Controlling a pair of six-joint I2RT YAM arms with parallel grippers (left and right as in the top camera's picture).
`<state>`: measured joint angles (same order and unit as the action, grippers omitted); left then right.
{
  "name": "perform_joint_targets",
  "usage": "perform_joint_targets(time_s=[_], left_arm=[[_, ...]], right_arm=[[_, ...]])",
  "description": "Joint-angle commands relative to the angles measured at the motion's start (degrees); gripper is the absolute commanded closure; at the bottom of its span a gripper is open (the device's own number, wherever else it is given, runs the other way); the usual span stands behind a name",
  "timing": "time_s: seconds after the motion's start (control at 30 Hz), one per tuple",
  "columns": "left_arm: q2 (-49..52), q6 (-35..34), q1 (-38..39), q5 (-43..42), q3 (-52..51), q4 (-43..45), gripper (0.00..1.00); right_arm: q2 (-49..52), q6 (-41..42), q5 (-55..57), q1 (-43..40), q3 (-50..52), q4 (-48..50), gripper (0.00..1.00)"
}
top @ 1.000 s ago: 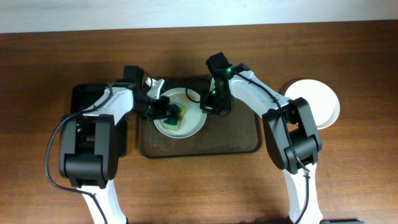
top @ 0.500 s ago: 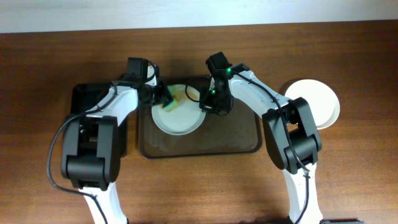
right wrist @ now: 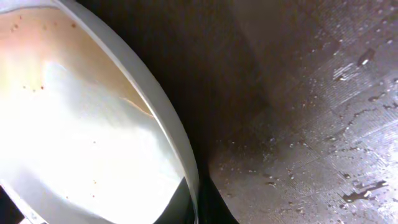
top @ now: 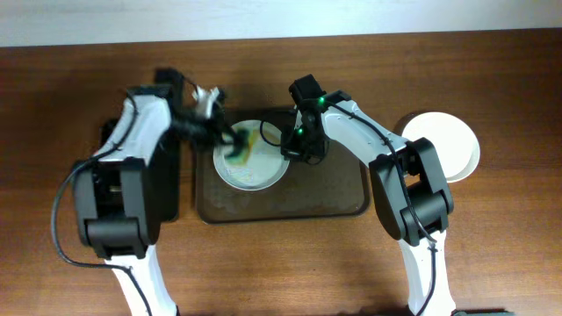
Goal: Clean dirty plates on tray and stack at the side
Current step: 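Lift the last plate with the right gripper and stack it on the pile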
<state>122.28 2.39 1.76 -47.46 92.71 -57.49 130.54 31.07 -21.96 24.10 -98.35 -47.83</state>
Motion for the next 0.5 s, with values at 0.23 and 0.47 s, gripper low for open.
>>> perform_joint_targets(time_s=[0.23, 0.47], left_arm=[[-0.1, -6.0, -6.0, 19.4, 20.0, -5.6, 0.99], [-0.1, -6.0, -3.3, 24.6, 19.8, -5.6, 1.0]], right_arm=[[-9.1, -2.8, 16.3, 0.0, 1.3, -5.9, 0.96], [-22.2, -1.6, 54.5, 11.1, 1.3, -15.6, 0.96]])
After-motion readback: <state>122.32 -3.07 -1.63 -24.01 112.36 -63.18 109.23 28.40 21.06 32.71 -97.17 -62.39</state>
